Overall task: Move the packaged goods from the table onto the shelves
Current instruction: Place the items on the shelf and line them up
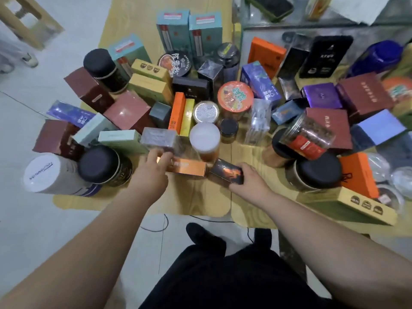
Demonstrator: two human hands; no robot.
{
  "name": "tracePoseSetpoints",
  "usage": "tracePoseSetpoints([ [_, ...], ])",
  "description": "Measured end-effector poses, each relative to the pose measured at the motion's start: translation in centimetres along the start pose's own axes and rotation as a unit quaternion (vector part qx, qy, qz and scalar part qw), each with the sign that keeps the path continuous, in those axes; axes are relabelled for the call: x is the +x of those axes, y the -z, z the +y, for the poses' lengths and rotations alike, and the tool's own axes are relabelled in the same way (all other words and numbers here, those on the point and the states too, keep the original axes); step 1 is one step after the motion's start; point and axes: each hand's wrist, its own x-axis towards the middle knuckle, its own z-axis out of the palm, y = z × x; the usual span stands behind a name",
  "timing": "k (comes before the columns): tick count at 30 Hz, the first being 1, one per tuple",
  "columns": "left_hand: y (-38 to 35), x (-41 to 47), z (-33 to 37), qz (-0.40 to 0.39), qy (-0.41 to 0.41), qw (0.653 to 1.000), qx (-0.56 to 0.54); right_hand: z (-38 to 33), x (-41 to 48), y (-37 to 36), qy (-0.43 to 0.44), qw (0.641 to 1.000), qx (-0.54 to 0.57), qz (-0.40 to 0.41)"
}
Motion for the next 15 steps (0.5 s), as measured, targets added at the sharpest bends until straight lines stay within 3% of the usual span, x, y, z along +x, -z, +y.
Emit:
tracePoseSetpoints([
  [5,-2.9,-2.5,-3.1,-0.063,-0.039,0.982,-0.176,1.1,-0.7,0.4,-0.061,0.984,0.169,0.014],
  [9,-2.7,-3.4,-3.1,-0.085,0.047,0.924,-0.371,0.4,-1.0,0.7,-0.126,0.939,0.318,-0.016],
  [11,-2.5,-4.1,-2.8,-0.09,0.089,0.858,-0.498,-0.4,-1.1,0.9,-0.13,0.928,0.348,-0.043],
  [13,-2.0,-5.1,-2.1,-0.062,0.159,0.766,-0.619,-1.2,-1.2,1.1,-0.113,0.928,0.349,-0.064],
  [15,-1.8,-6.3,-1.1,-0.027,0.235,0.698,-0.676,-1.9,-1.0,1.1,-0.098,0.926,0.354,-0.081],
])
